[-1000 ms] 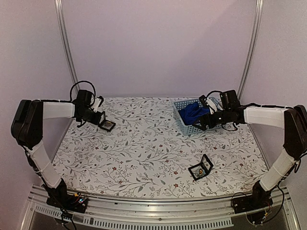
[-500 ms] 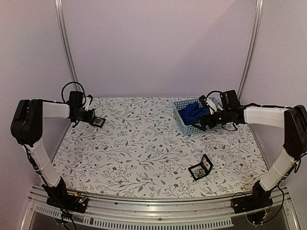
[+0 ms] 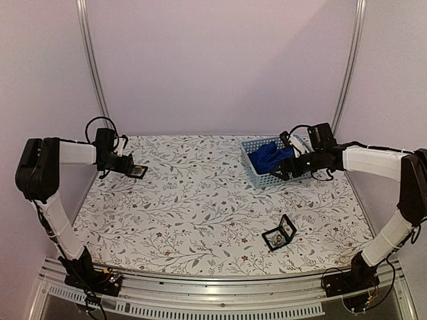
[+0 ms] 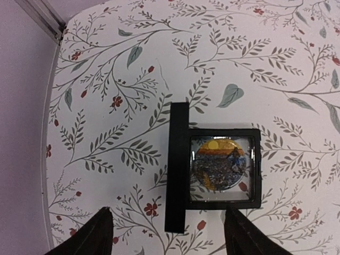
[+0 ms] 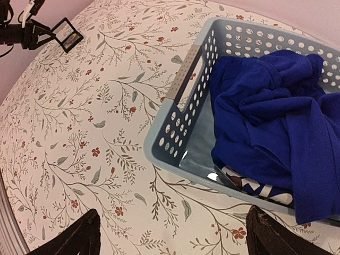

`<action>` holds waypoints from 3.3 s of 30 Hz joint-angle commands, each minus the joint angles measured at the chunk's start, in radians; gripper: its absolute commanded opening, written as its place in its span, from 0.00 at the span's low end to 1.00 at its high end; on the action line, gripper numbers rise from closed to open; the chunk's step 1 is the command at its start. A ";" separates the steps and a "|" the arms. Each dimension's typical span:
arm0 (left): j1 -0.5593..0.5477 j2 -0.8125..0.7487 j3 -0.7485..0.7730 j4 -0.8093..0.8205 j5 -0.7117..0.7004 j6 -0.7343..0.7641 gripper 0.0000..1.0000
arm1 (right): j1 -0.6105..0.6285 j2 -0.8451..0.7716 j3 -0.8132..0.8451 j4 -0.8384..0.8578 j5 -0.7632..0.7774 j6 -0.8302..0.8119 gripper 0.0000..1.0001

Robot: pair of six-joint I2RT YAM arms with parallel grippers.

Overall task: Pin the brooch onto the clothing
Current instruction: Move the brooch box to the center of the board.

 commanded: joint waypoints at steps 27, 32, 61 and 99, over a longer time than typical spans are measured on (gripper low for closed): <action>-0.055 -0.447 -0.069 -0.086 0.044 -0.080 0.89 | 0.392 -0.141 -0.090 -0.647 0.439 0.620 0.48; -0.055 -0.440 -0.065 -0.088 0.064 -0.085 0.89 | 0.392 -0.112 -0.083 -0.628 0.495 0.616 0.31; -0.055 -0.460 -0.063 -0.093 0.138 -0.089 0.89 | 0.067 -0.072 0.044 -0.688 0.569 0.394 0.00; -0.055 -0.422 -0.049 -0.090 0.174 -0.088 0.89 | -0.551 0.206 0.205 -0.583 0.549 -0.024 0.10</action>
